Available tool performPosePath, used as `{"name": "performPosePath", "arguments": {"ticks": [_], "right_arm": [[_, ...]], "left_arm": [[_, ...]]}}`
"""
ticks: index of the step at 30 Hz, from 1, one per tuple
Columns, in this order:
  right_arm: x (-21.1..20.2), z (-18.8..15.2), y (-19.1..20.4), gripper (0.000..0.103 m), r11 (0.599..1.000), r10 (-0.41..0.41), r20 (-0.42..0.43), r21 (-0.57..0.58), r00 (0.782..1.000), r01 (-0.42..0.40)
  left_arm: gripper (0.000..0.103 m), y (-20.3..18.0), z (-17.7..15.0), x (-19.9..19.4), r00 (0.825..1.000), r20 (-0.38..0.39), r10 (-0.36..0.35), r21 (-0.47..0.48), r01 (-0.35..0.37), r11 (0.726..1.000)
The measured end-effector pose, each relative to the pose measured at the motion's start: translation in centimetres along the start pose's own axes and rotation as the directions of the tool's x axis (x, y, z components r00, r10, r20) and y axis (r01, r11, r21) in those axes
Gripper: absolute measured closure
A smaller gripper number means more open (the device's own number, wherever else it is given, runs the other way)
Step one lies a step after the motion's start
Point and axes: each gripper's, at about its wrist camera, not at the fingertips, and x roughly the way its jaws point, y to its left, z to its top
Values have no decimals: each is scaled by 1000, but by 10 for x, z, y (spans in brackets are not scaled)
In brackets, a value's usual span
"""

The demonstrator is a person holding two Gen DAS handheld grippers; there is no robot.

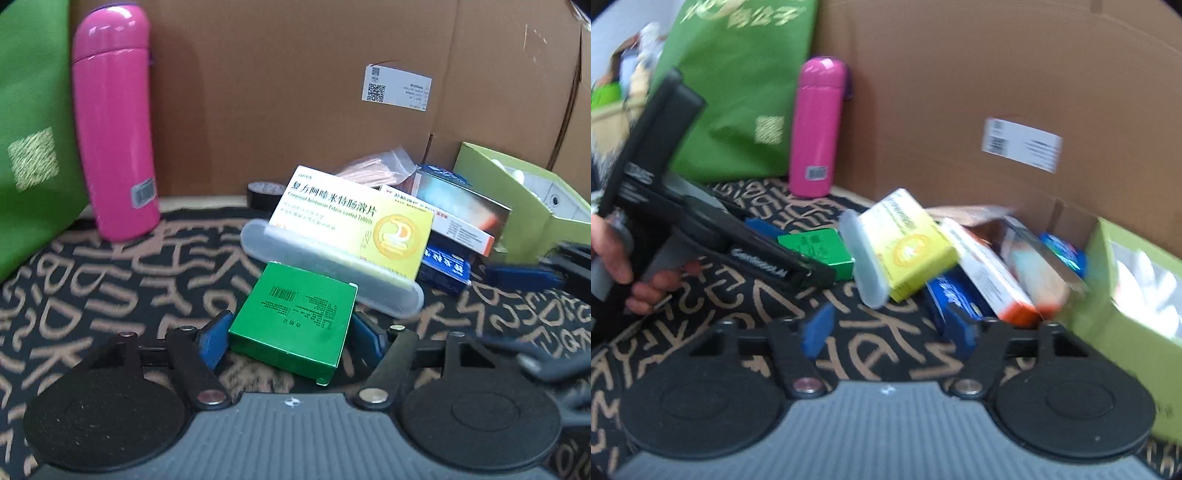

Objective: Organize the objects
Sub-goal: 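Lift the green box with the left tool while the right tool grasps the clear plastic case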

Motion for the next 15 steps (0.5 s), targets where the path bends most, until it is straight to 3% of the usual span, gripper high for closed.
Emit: {"name": "performPosePath", "arguments": {"ticks": [3, 6, 8, 10, 11, 15], "right_arm": [[24, 7, 7, 51, 997, -16, -5, -78, 1000, 16], [47, 12, 9, 60, 996, -12, -31, -85, 999, 10], [56, 12, 11, 79, 998, 23, -62, -60, 998, -27], [55, 10, 16, 81, 997, 71, -58, -39, 996, -73], [54, 10, 19, 91, 996, 73, -53, -46, 996, -75], [44, 10, 22, 92, 995, 75, -45, -58, 996, -78]], "left_arm": [[32, 4, -9, -16, 1000, -10, -8, -22, 8, 1000], [32, 6, -16, -26, 1000, -17, 2, -20, -2, 1000], [32, 7, -18, -30, 1000, -20, 7, -24, -7, 1000], [32, 8, -19, -31, 1000, -23, 6, -27, -7, 1000], [32, 8, -19, -31, 1000, -24, 8, -26, -8, 1000], [31, 3, -21, -31, 1000, -24, 20, -13, -20, 1000]]}}
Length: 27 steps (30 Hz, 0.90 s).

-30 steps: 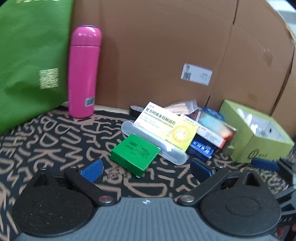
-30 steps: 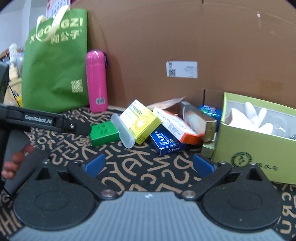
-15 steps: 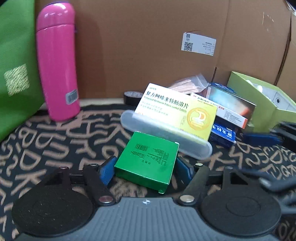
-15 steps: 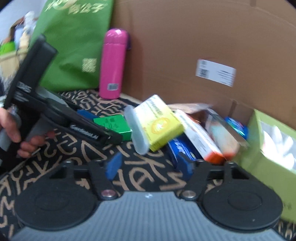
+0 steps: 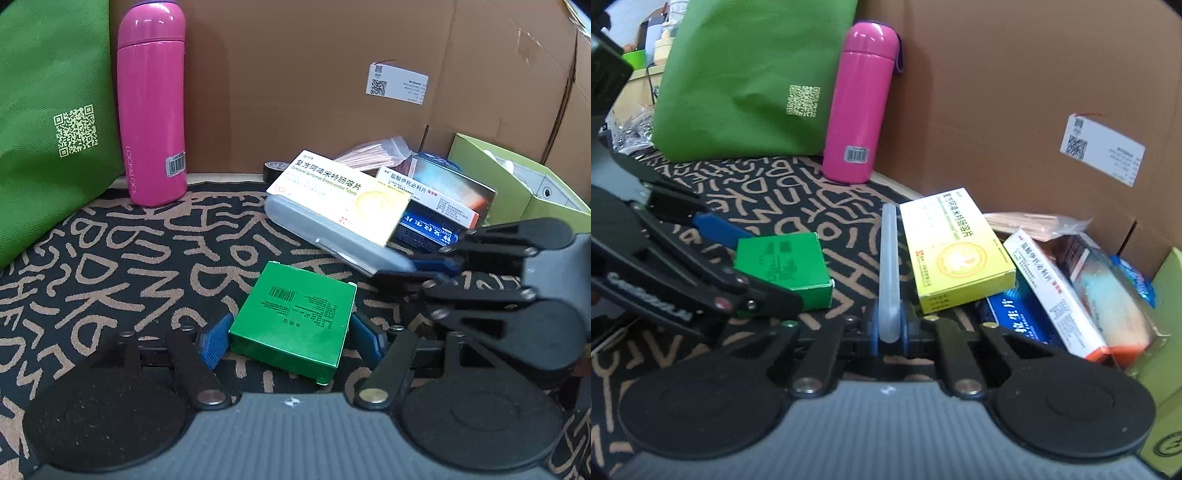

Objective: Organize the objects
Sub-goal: 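Lift the green box with the left tool while the right tool grasps the clear plastic case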

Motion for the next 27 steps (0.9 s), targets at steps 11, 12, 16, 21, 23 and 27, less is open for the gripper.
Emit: {"name": "performPosePath", "arguments": {"ticks": [11, 12, 16, 21, 23, 27], "right_arm": [[-96, -50, -39, 91, 970, 131, -99, 216, 986, -107], [-101, -54, -38, 91, 974, 118, -116, 209, 986, -92], [-103, -54, -36, 77, 983, 89, -126, 171, 988, -67], [-81, -41, -28, 77, 992, 74, -105, 108, 992, -63], [-72, -37, -26, 77, 993, 80, -110, 95, 991, -69], [-61, -35, -24, 79, 995, 75, -141, 77, 987, -65]], "left_arm": [[31, -36, -17, -15, 990, -44, -136, 70, 139, 988], [31, -41, -18, -15, 992, -44, -120, 88, 123, 988], [22, -50, -17, -10, 995, -54, -80, 119, 86, 989], [25, -48, -14, -7, 992, -63, -106, 117, 112, 987], [25, -51, -14, -7, 993, -64, -99, 123, 106, 987], [24, -56, -16, -5, 995, -57, -80, 154, 88, 984]]}}
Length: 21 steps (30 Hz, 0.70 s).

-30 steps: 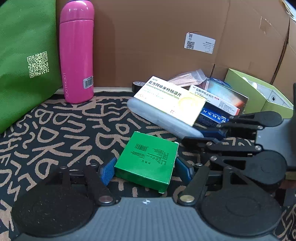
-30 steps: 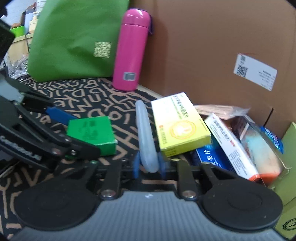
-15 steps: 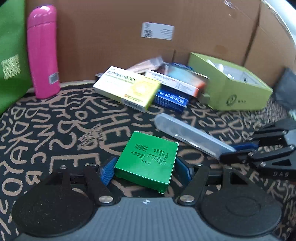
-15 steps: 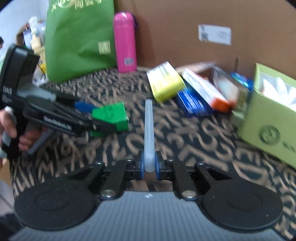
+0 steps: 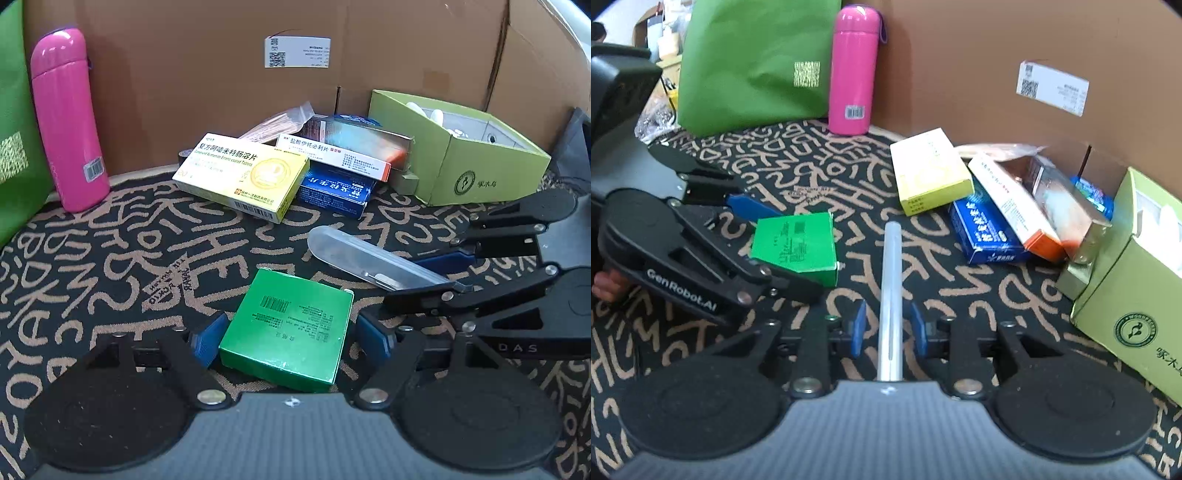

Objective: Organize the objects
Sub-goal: 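Lift the green box with the left tool while the right tool grasps the clear plastic case, then carry the green box and clear case toward the lime-green box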

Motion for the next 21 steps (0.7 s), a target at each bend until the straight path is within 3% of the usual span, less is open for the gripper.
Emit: {"name": "performPosePath", "arguments": {"ticks": [4, 9, 16, 18, 19, 21], "right_arm": [[-3, -7, -2, 91, 999, 10, 13, 31, 1000, -11], [-19, -16, -12, 92, 995, 32, 48, 92, 998, -36], [-69, -24, -38, 92, 988, -40, 164, 155, 986, 14], [-86, -27, -50, 92, 983, -77, 192, 181, 978, 42], [-94, -28, -57, 92, 979, -98, 203, 194, 974, 58], [-108, -30, -71, 92, 971, -138, 223, 221, 965, 88]], "left_arm": [[32, -7, 0, 1, 1000, 4, 20, 44, -21, 999], [34, -14, 4, -3, 1000, 5, 5, 30, -5, 1000], [40, -43, 30, -14, 994, 91, -66, 25, 64, 998], [55, -55, 43, -14, 987, 121, -103, 36, 99, 994], [69, -61, 50, -13, 984, 130, -122, 42, 118, 992], [69, -70, 64, -11, 975, 152, -162, 37, 158, 987]]}}
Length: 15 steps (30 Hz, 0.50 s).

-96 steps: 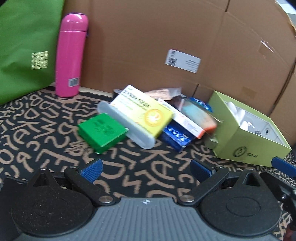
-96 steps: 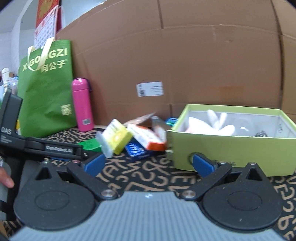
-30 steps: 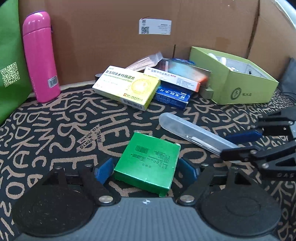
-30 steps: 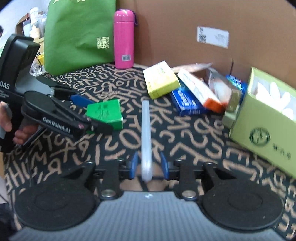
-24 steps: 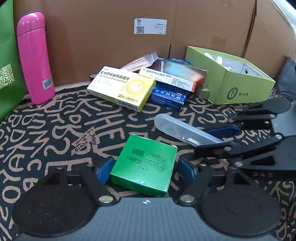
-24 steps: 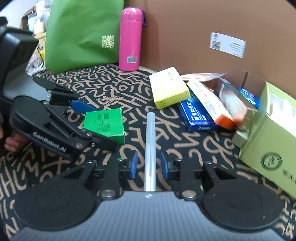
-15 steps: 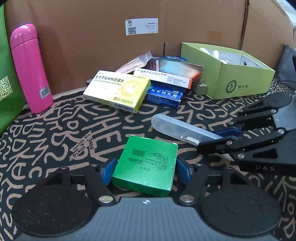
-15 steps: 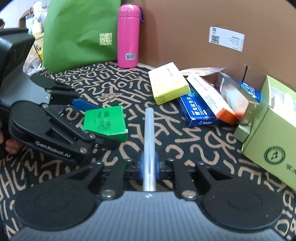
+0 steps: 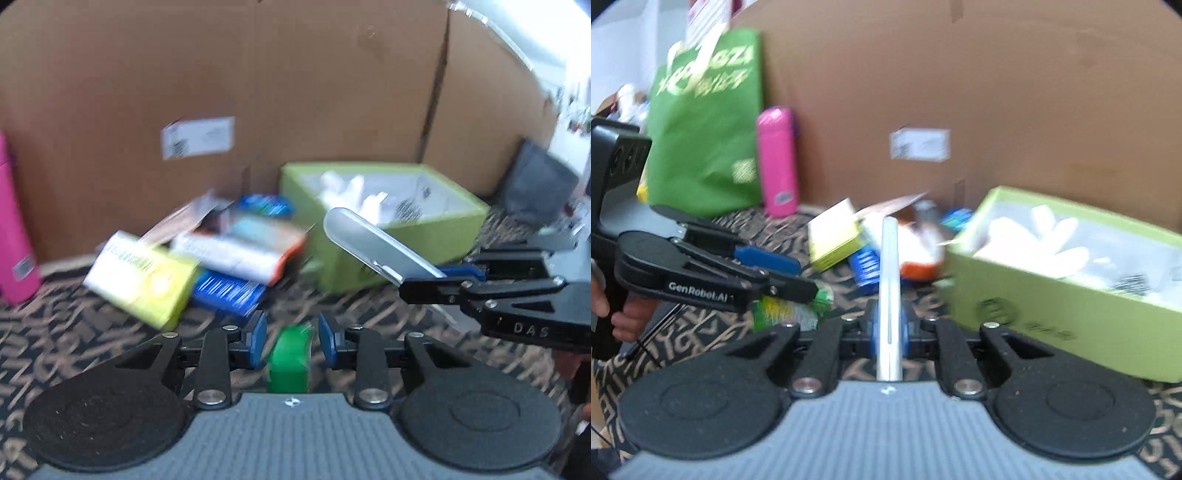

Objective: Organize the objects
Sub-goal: 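Carry the green box and clear case toward the lime-green box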

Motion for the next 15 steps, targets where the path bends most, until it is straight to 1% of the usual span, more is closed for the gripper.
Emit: {"name": "performPosePath", "arguments": {"ticks": [3, 5, 6, 8, 9, 10, 13, 15], "right_arm": [[-19, 7, -27, 92, 997, -68, 47, 45, 997, 66], [-29, 7, -42, 92, 991, -114, 71, 72, 991, 109], [-33, 6, -46, 92, 990, -123, 77, 81, 989, 116], [-37, -1, -52, 92, 989, -120, 77, 91, 990, 113], [-36, -5, -53, 92, 990, -115, 70, 92, 991, 109], [-34, -9, -54, 92, 990, -107, 62, 95, 992, 101], [-23, -16, -57, 92, 991, -79, 39, 115, 996, 74], [-18, -17, -58, 92, 990, -67, 32, 125, 997, 63]], "left_arm": [[69, -13, 17, 11, 999, 21, -38, 29, 38, 999], [69, -17, 21, 11, 999, 42, -19, 46, 17, 999], [65, -18, 19, 11, 999, 35, -18, 66, 15, 998], [29, -19, 10, 11, 1000, -14, 8, 89, -7, 996], [26, -19, 3, 11, 999, -32, 25, 88, -22, 996], [26, -20, -5, 11, 998, -56, 30, 92, -25, 995], [25, -32, -26, 12, 991, -132, -22, 132, 40, 991], [25, -45, -37, 17, 985, -166, -49, 201, 83, 976]]}}
